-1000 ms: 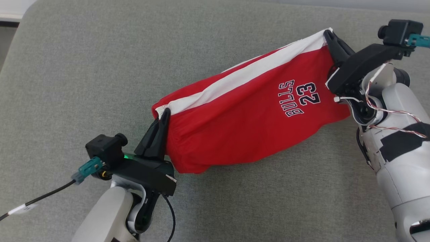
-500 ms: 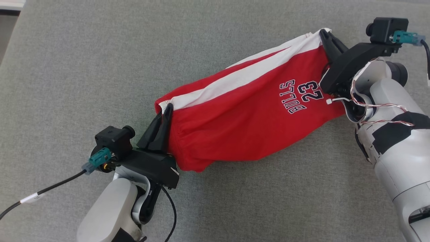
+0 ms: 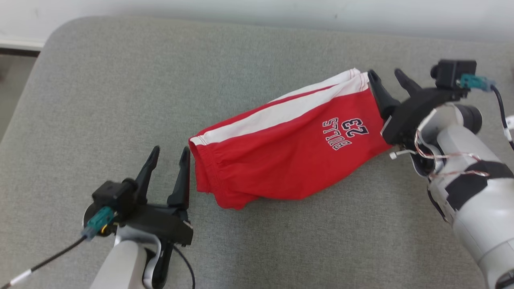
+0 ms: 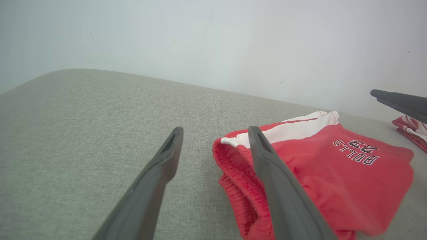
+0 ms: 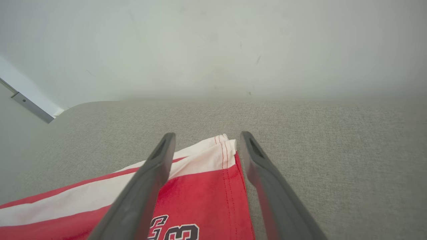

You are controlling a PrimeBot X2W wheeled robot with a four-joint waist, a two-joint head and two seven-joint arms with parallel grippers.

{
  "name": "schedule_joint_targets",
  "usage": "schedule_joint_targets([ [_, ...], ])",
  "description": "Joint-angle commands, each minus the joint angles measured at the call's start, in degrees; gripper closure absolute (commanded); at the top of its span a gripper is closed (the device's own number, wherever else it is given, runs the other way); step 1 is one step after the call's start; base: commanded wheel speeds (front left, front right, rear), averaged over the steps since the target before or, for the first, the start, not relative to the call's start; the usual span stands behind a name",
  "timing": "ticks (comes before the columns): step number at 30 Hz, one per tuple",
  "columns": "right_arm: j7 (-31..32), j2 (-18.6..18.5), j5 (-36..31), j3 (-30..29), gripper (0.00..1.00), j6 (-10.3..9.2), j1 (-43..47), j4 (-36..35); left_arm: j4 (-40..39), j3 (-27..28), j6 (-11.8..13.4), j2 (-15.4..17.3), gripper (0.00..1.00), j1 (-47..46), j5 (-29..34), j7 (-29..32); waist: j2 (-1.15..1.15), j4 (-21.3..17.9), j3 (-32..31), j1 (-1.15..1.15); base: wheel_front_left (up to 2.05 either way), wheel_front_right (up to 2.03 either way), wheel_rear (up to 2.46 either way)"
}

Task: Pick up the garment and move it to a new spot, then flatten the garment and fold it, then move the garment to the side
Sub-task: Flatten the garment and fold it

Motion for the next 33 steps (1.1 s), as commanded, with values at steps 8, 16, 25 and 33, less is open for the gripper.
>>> schedule_joint_targets([
  [8, -2.1, -3.6, 3.8, 2.7, 0.00, 0.00, 5.7, 0.7, -8.7, 9.6, 0.9, -2.1, 0.00, 7.7, 8.1, -0.2, 0.00, 0.7, -2.9, 0.01, 0.00, 0.00, 0.00],
  [16, -2.5, -4.0, 4.7, 4.1, 0.00, 0.00, 6.9, 4.1, -14.2, 13.4, 1.0, -3.6, 0.00, 12.3, 13.7, -0.2, 0.00, 2.0, -1.8, 0.01, 0.00, 0.00, 0.00],
  [25, 0.2, -2.2, 4.7, 7.4, 0.80, 0.00, 7.1, 8.3, -15.0, 13.9, 0.5, -4.3, 0.00, 14.0, 15.8, -0.2, 0.00, 3.4, -1.2, 0.01, 0.00, 0.00, 0.00],
  [33, -1.8, -2.2, 7.5, 8.1, 1.00, 0.00, 8.5, 6.0, -14.6, 14.1, 0.8, -4.3, 0.00, 14.9, 15.8, -0.2, 0.00, 1.8, -3.5, 0.01, 0.00, 0.00, 0.00],
])
